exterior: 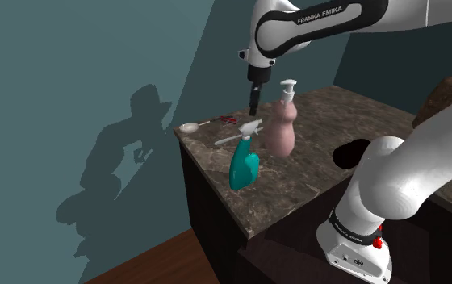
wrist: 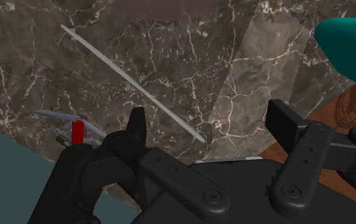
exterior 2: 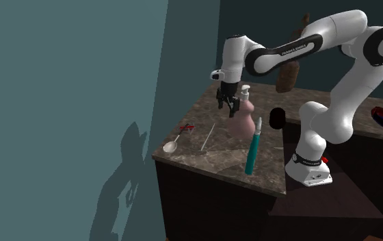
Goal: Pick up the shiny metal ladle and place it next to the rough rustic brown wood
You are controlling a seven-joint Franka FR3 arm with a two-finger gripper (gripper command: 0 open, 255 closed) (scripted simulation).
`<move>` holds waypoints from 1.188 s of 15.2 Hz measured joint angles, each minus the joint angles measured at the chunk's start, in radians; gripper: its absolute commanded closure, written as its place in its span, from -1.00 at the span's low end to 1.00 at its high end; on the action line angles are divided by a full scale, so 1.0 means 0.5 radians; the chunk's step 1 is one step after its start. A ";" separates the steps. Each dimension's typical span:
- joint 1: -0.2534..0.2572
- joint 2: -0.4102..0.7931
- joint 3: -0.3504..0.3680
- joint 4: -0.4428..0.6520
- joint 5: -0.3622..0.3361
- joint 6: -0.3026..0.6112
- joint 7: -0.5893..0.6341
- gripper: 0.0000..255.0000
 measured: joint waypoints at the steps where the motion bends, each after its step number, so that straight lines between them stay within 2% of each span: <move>1: 0.015 0.057 -0.015 0.008 -0.008 0.052 -0.074 -1.00; 6: 0.079 0.432 -0.094 0.201 -0.001 0.261 -0.469 -1.00; 10: 0.107 0.754 -0.126 0.436 0.046 0.369 -0.797 -1.00; 18: 0.099 1.365 -0.060 0.960 0.141 0.511 -1.364 -1.00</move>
